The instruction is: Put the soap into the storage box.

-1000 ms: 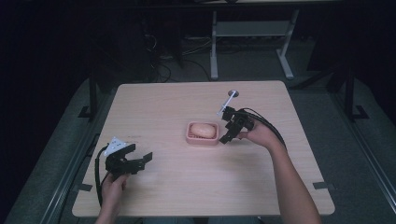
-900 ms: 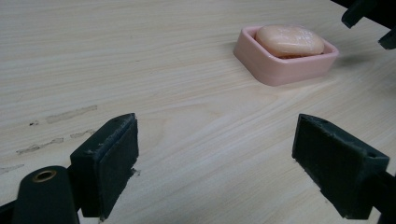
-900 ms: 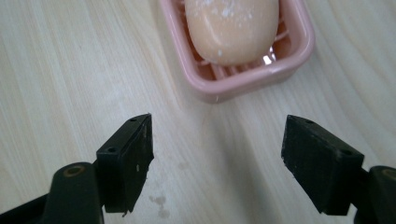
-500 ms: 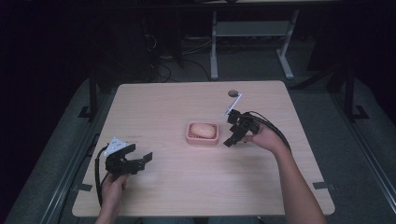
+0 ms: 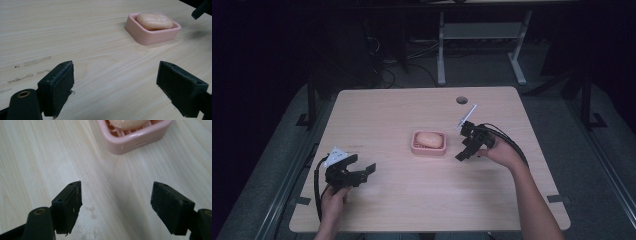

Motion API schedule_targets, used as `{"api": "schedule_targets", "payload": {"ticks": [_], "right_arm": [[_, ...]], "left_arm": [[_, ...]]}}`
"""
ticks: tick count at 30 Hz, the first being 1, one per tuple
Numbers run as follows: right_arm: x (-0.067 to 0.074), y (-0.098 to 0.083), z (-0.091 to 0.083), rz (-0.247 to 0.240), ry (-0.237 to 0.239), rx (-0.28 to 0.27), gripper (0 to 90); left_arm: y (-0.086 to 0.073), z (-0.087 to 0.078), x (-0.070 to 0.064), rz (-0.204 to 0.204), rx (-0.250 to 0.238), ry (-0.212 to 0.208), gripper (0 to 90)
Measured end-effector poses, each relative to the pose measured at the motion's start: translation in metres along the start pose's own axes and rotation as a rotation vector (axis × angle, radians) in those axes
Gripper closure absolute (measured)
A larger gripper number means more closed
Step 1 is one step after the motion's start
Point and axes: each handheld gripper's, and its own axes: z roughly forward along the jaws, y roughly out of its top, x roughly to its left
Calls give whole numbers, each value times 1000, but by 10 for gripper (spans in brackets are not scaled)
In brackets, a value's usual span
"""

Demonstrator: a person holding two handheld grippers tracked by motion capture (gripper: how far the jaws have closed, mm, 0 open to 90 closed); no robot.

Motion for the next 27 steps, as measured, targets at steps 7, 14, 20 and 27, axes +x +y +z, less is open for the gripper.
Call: {"api": "schedule_targets", "payload": {"ticks": [7,14,20,27], "right_arm": [[4,-8,0,-5,-3,-17,243],[9,-18,-3,-5,-5,-31,240],[14,-31,-5,7,-16,-33,240],[20,-49,-6,21,-16,-48,240]], "left_arm": [[0,0,0,-2,-1,0,142],[0,0,-1,1,1,0,142],[0,1,-1,0,1,-1,143],[0,1,-1,1,0,-2,143]]}}
